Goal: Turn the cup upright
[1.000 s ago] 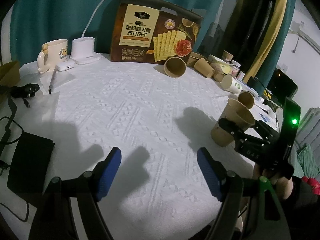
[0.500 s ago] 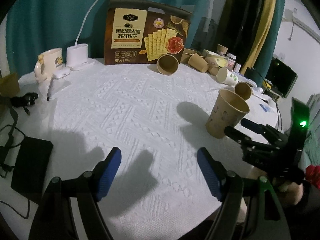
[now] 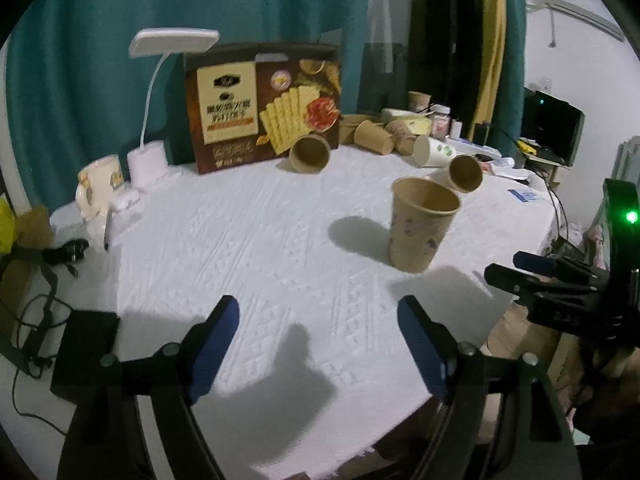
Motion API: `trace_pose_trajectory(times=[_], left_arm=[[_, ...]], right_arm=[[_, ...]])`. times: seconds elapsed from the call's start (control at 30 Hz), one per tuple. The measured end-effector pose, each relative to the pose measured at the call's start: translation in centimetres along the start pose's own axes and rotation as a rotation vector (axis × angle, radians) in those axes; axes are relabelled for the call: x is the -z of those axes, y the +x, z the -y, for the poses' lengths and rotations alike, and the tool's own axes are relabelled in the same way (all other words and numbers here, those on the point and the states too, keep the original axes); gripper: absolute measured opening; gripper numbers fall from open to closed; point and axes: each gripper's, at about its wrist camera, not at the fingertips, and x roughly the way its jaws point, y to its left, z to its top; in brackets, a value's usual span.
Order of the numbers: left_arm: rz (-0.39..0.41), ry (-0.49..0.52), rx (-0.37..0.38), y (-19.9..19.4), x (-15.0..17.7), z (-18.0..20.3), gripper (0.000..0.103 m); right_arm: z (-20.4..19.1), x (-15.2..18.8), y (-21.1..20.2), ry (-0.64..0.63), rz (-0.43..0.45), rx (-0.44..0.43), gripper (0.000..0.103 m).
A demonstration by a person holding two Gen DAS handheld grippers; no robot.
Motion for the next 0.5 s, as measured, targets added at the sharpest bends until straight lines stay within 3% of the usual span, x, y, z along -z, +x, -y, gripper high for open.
trace_pose_trajectory(times=[0.5], left_arm=[[0.182, 0.067, 0.066, -4.2, -2.6, 3.2, 0.091]], right_arm=[[2.8, -1.1, -7.6, 0.055, 0.088, 0.103, 0.066]])
